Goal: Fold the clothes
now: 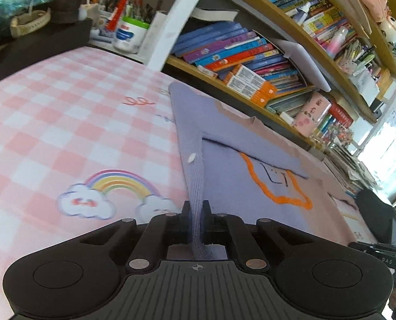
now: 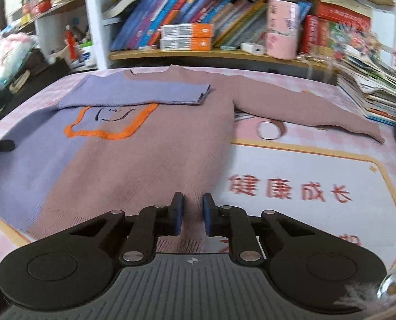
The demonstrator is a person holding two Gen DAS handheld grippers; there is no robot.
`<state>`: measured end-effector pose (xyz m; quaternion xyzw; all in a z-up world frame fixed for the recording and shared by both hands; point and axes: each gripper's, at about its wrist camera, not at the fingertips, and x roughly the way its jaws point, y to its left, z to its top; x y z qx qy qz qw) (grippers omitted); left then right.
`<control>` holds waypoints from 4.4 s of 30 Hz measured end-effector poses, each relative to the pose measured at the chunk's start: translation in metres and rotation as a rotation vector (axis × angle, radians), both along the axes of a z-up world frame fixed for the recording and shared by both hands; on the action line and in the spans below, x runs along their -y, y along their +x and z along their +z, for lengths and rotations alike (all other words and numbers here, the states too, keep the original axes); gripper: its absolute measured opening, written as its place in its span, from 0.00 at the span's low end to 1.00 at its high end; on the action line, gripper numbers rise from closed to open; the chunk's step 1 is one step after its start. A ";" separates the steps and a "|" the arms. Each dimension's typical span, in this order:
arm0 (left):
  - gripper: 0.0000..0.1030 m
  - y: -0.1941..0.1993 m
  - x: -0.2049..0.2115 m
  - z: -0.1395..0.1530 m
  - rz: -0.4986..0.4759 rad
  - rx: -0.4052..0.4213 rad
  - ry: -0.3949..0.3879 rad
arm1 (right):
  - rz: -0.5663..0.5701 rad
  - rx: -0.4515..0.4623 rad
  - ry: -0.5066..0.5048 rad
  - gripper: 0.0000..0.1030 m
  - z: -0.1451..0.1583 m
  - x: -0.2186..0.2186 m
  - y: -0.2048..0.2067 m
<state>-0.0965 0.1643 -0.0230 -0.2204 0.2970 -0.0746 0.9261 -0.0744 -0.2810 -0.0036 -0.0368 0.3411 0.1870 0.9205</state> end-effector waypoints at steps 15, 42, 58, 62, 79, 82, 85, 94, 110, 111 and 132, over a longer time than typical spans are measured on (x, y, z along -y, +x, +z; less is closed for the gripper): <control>0.05 0.010 0.000 0.003 -0.015 0.008 0.065 | 0.012 0.005 -0.009 0.14 -0.001 -0.011 -0.004; 0.10 0.003 0.059 0.015 -0.227 0.130 0.372 | -0.624 -0.079 0.264 0.32 0.015 0.193 0.152; 0.39 0.004 0.076 0.012 -0.256 0.102 0.485 | -0.647 -0.075 0.058 0.10 -0.006 0.193 0.199; 0.43 0.004 0.075 0.012 -0.242 0.099 0.484 | -0.610 -0.053 0.125 0.09 0.007 0.188 0.196; 0.69 -0.004 0.075 0.015 -0.257 0.153 0.470 | 0.057 0.259 0.332 0.09 0.191 -0.046 0.169; 0.70 -0.003 0.072 0.016 -0.262 0.155 0.446 | 0.133 0.235 0.322 0.09 0.188 -0.093 0.175; 0.70 -0.003 0.070 0.016 -0.271 0.159 0.429 | 0.182 0.196 0.301 0.09 0.175 -0.129 0.177; 0.71 -0.003 0.068 0.016 -0.282 0.167 0.398 | 0.241 0.054 0.280 0.09 0.124 -0.183 0.198; 0.71 -0.005 0.066 0.017 -0.256 0.166 0.397 | 0.217 -0.001 0.253 0.29 0.088 -0.119 0.133; 0.71 -0.005 0.065 0.017 -0.248 0.172 0.393 | 0.205 -0.008 0.241 0.30 0.083 -0.109 0.121; 0.47 -0.039 0.033 0.039 -0.049 0.066 0.297 | -0.068 -0.135 0.269 0.40 0.002 0.048 -0.015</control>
